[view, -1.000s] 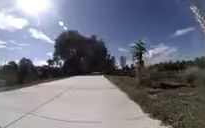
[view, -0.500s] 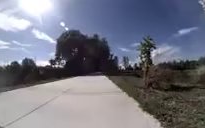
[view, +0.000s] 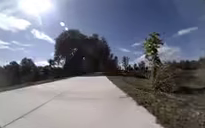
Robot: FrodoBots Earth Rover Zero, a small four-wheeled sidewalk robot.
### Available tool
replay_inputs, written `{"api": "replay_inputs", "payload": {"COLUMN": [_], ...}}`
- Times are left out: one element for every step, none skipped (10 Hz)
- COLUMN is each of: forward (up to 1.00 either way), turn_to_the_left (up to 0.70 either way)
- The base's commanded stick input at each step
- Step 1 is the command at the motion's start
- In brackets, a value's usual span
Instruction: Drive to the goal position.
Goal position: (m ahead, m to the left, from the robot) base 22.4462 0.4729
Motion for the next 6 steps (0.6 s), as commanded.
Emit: {"api": "replay_inputs", "payload": {"forward": [0.85, 0.85, 0.85, 0.85, 0.85, 0.85], "turn_to_the_left": [0.32, 0.08, 0.00, 0.00, 0.00, 0.00]}}
